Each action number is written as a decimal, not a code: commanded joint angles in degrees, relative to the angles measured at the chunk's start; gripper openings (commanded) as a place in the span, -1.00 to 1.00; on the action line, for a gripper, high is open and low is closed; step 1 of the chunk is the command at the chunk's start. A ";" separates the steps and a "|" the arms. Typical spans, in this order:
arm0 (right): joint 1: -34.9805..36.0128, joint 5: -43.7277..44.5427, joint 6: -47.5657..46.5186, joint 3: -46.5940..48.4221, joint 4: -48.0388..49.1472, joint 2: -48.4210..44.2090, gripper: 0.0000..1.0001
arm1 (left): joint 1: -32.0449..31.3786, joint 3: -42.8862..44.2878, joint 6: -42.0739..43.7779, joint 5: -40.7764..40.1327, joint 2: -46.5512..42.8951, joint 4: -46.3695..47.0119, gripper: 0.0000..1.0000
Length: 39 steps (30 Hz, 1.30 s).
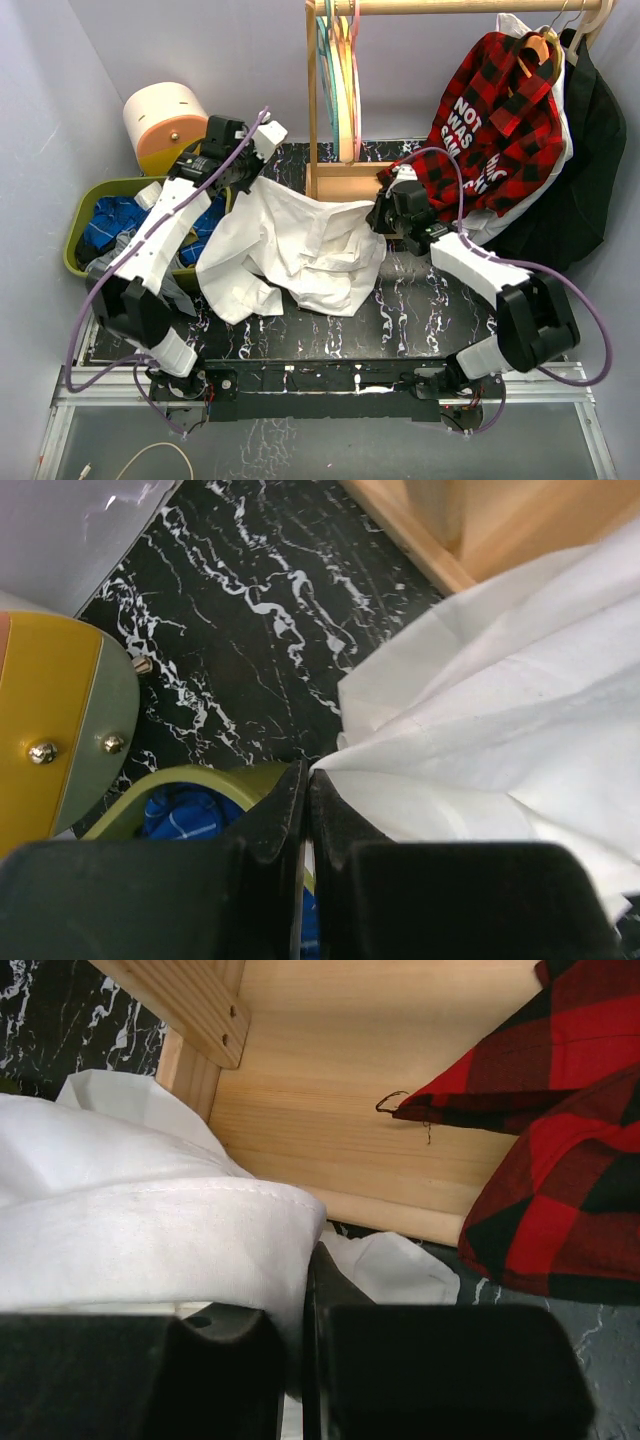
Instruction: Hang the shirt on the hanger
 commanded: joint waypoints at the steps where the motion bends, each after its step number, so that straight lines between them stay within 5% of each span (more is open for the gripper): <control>1: -2.17 -6.10 2.40 5.83 3.63 3.53 -0.84 | 1.46 -0.68 -1.39 -7.18 3.55 8.16 -1.00; 5: -2.83 -10.44 1.66 7.15 3.78 5.24 -0.75 | 2.15 1.22 -3.22 -9.31 8.01 10.23 -1.00; 10: -2.86 -13.89 -0.58 5.62 5.15 -1.00 0.71 | 2.35 4.35 -7.05 -11.91 12.89 10.48 -1.00; 12: -2.81 -11.02 -0.45 3.08 7.57 -6.17 0.96 | 2.43 5.49 -8.81 -12.93 14.01 10.20 -1.00; 20: -2.84 -0.99 -1.77 4.32 4.88 -22.49 0.99 | 2.45 7.07 -11.33 -16.71 13.54 8.85 -1.00; 21: -2.87 0.38 -2.16 5.63 3.87 -23.64 0.99 | 2.53 7.15 -11.52 -17.37 13.39 8.73 -0.87; 26: -2.84 4.04 -1.75 13.72 2.81 -24.56 0.96 | 2.54 7.41 -12.71 -17.48 11.23 7.89 0.87; 39: -2.76 -3.43 2.71 38.12 -1.57 -7.96 0.79 | 5.23 1.97 -7.74 -15.28 -3.01 7.36 0.94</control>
